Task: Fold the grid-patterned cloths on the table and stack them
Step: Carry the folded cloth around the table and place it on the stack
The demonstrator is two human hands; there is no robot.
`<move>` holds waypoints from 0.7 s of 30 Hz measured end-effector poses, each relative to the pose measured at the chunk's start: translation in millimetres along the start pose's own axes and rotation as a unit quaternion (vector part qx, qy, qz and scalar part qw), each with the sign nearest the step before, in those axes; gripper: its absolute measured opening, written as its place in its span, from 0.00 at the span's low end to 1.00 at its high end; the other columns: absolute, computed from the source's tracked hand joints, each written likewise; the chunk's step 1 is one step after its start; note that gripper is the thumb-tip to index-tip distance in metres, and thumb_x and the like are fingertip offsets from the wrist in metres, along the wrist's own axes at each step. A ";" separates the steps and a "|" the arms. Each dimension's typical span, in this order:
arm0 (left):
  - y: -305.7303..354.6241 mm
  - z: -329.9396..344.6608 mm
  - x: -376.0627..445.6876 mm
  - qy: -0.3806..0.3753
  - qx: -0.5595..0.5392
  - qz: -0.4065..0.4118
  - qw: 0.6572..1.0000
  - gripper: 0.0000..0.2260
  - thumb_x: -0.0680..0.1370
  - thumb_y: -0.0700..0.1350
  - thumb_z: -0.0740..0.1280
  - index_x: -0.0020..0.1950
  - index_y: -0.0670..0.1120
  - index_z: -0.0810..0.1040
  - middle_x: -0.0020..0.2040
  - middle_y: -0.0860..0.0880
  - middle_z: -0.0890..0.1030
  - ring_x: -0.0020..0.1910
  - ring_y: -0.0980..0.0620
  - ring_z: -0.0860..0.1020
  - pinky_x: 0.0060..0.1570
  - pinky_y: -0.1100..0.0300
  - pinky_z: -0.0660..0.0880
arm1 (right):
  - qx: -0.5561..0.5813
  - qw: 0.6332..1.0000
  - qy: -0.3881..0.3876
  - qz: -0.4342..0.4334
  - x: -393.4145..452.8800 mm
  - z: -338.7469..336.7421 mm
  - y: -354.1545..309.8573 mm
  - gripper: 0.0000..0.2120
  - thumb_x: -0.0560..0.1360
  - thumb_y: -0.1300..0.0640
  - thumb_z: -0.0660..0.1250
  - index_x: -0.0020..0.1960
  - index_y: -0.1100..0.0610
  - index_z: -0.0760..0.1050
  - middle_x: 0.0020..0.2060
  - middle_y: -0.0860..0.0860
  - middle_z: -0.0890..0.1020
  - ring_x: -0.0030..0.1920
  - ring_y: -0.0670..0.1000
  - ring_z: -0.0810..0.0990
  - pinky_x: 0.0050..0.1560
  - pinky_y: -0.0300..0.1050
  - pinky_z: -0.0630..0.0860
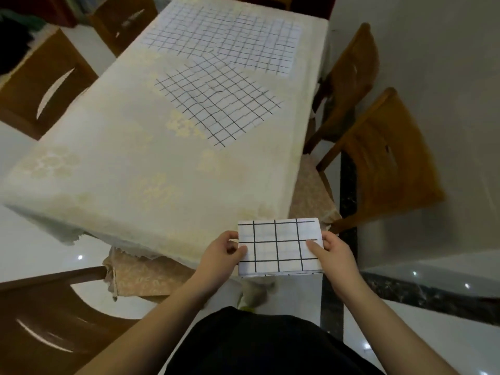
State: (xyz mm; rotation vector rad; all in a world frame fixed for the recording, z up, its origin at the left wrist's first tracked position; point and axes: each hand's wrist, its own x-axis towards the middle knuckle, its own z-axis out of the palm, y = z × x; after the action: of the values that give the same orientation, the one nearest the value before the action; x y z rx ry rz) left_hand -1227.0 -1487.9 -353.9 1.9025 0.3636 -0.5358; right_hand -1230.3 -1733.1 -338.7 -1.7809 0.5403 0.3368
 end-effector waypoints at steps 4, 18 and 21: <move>-6.8 5.0 17.8 0.044 -0.017 -0.039 0.998 0.12 0.79 0.46 0.67 0.61 0.51 0.74 0.43 0.50 0.85 0.42 0.55 0.83 0.43 0.58 0.79 | -0.041 0.998 -0.035 0.011 37.7 7.1 -8.3 0.12 0.78 0.58 0.68 0.61 0.54 0.76 0.53 0.50 0.84 0.51 0.50 0.83 0.50 0.48 0.81; -25.2 73.2 39.1 0.210 -0.119 -0.175 0.955 0.14 0.77 0.44 0.69 0.61 0.46 0.72 0.30 0.54 0.75 0.30 0.59 0.73 0.36 0.63 0.70 | -0.257 0.920 -0.283 -0.081 186.8 39.4 -41.4 0.07 0.78 0.60 0.67 0.56 0.56 0.75 0.47 0.50 0.83 0.43 0.42 0.81 0.34 0.31 0.76; -23.7 92.8 43.7 0.262 -0.148 -0.212 0.930 0.12 0.77 0.43 0.70 0.59 0.46 0.73 0.36 0.51 0.77 0.35 0.55 0.75 0.40 0.60 0.74 | -0.317 0.883 -0.327 -0.115 210.4 51.7 -46.3 0.08 0.78 0.58 0.68 0.56 0.54 0.76 0.47 0.48 0.81 0.43 0.39 0.79 0.36 0.29 0.72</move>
State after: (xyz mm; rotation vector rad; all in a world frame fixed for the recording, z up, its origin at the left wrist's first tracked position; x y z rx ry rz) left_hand -1219.4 -1564.7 -425.5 1.6476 1.1576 -0.2172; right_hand -1024.5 -1712.7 -418.0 -2.1549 -0.3102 0.9844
